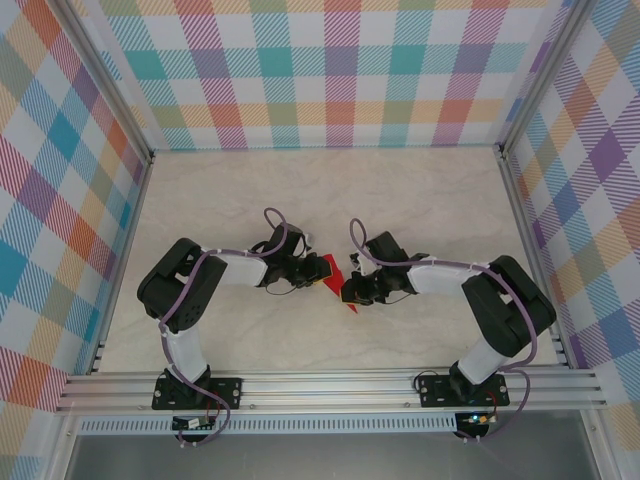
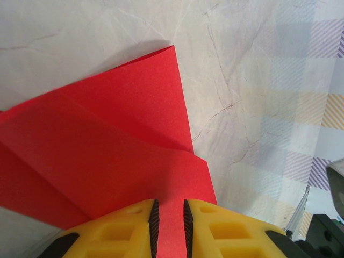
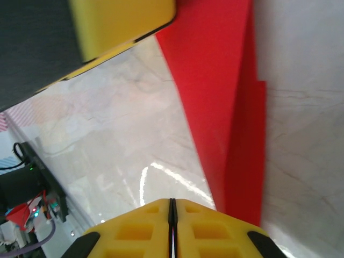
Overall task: Fold a paper plane with a square sheet of paper (pick it up from the middle)
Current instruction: Fold the wing for the fifth time at the center of the table.
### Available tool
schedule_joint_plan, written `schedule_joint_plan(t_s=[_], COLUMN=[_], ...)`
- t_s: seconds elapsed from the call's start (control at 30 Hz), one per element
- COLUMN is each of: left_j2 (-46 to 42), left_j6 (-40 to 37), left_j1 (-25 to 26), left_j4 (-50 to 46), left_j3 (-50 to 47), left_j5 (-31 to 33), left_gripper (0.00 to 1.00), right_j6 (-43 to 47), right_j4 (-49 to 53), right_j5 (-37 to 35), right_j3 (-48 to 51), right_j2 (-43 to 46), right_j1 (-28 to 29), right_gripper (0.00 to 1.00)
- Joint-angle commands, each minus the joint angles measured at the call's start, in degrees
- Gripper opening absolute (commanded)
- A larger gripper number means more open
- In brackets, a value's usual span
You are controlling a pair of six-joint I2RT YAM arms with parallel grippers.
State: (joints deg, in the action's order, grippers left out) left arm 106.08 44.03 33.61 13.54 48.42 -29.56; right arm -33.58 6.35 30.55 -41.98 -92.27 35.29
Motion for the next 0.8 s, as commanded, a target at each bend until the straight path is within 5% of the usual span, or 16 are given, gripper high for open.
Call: schedule_joint_plan(t_s=[0.0, 0.27, 0.77], left_j2=[5.27, 5.29, 5.51], left_j6=[-1.76, -1.81, -1.96], left_j1=[0.85, 0.85, 0.85], left_j4=[-4.05, -4.05, -4.14], left_j3=[-0.79, -0.80, -0.73], left_j5=[3.28, 3.21, 3.02], left_gripper=[0.22, 0.22, 0.22], right_j6=[2.21, 3.57, 2.79], right_j4=[2.25, 7.43, 5.30], right_j5=[3.97, -2.64, -3.12], right_j3=[0.02, 0.72, 3.45], right_j2=[0.92, -0.28, -4.72], right_j1=[-0.04, -0.20, -2.28], right_gripper=[0.11, 0.10, 0.09])
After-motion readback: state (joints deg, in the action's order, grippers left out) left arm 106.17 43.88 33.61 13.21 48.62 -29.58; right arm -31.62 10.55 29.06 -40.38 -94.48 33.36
